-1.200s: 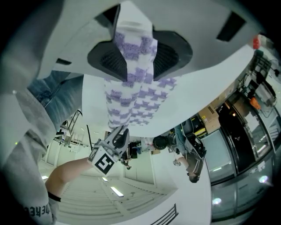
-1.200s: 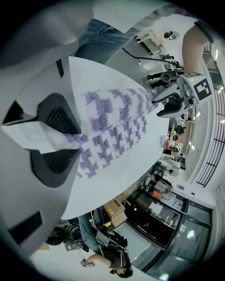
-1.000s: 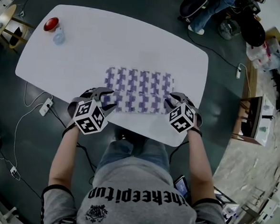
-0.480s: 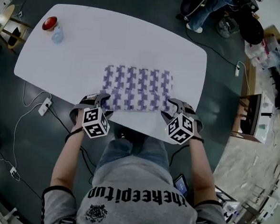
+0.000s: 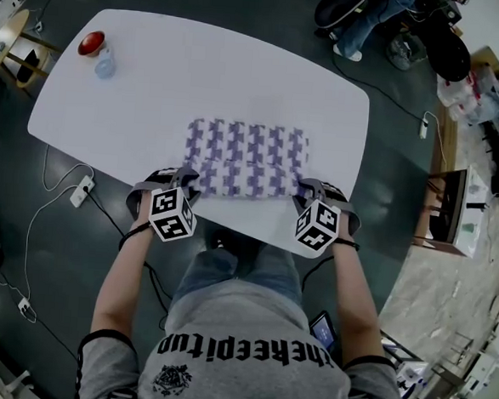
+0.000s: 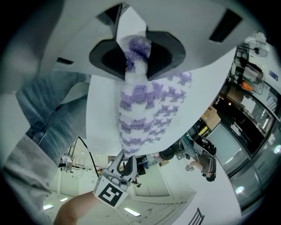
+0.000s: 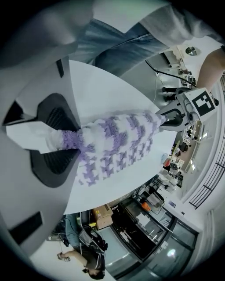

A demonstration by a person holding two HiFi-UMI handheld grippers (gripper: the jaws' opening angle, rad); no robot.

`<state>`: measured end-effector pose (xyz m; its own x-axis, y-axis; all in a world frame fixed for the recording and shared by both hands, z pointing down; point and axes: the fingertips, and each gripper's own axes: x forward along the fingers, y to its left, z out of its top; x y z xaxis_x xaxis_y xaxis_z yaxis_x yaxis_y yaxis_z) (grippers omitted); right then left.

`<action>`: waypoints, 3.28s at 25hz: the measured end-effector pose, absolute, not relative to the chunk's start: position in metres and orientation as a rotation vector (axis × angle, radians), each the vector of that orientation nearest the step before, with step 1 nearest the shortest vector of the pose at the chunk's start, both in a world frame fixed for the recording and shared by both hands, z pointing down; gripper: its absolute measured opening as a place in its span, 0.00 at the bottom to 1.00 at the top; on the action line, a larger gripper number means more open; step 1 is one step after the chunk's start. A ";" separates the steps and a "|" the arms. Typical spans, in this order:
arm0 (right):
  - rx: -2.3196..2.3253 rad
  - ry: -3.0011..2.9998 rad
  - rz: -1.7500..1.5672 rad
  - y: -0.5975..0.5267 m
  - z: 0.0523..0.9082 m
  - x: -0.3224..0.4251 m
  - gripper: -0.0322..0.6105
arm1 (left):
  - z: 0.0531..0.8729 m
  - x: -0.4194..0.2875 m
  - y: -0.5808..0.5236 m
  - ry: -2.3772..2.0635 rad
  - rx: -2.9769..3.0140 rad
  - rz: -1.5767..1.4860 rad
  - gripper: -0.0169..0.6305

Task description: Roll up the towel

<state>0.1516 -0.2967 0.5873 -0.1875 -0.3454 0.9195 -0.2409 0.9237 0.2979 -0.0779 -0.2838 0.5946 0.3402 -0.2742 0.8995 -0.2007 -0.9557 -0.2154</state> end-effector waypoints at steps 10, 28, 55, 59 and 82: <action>0.337 -1.814 0.056 -0.286 0.570 0.145 0.22 | 0.578 -0.085 -0.281 0.210 -2.634 -1.722 0.23; 0.433 -1.944 0.294 -0.334 0.547 0.143 0.26 | 0.558 -0.090 -0.335 0.252 -2.872 -1.611 0.26; 0.576 -1.903 0.249 -0.398 0.557 0.143 0.26 | 0.537 -0.083 -0.397 0.454 -2.884 -1.424 0.26; 0.630 -1.943 0.236 -0.398 0.543 0.143 0.26 | 0.504 -0.075 -0.391 0.473 -2.859 -1.301 0.30; 0.472 -1.802 -0.058 -0.360 0.568 0.138 0.20 | 0.583 -0.082 -0.355 0.392 -2.613 -1.658 0.30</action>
